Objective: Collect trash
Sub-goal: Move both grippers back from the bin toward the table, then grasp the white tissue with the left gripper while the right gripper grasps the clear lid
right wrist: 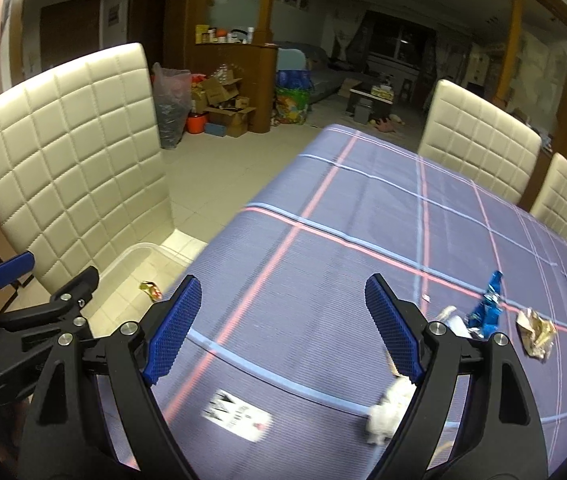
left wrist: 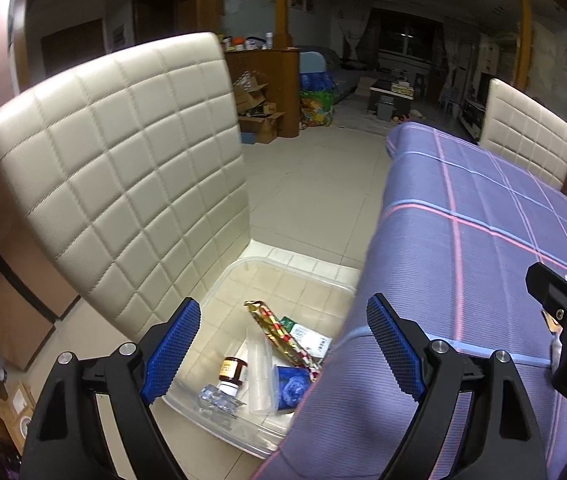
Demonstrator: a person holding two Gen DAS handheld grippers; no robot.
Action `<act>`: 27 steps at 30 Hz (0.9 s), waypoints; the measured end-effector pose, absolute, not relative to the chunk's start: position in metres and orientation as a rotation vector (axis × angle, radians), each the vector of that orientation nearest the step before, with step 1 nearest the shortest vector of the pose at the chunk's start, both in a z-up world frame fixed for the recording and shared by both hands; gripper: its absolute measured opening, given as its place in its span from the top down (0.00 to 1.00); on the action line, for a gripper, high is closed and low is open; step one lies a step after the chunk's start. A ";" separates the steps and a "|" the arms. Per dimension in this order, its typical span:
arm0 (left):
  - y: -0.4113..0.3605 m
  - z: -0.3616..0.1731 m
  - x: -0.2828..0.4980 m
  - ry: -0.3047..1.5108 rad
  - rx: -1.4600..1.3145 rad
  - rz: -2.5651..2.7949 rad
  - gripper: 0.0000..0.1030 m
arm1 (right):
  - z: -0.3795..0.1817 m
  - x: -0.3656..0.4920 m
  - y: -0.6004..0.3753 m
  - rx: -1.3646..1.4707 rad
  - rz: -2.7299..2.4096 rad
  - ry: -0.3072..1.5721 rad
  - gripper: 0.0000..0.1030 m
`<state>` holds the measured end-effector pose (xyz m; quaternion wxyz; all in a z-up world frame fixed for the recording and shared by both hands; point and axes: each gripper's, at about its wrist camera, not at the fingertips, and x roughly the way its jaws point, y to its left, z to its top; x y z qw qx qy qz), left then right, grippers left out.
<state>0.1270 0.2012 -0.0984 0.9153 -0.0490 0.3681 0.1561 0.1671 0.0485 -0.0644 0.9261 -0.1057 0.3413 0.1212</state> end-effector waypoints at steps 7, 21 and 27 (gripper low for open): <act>0.148 -0.098 0.130 0.763 -0.040 0.215 0.19 | -0.074 0.159 -0.010 -0.198 0.173 0.720 0.19; 0.046 -0.109 0.131 0.816 0.057 0.016 0.19 | -0.125 0.117 -0.130 -0.090 0.051 0.907 0.13; 0.023 -0.109 0.129 0.820 0.086 -0.015 0.19 | -0.130 0.100 -0.132 -0.071 0.104 0.914 0.04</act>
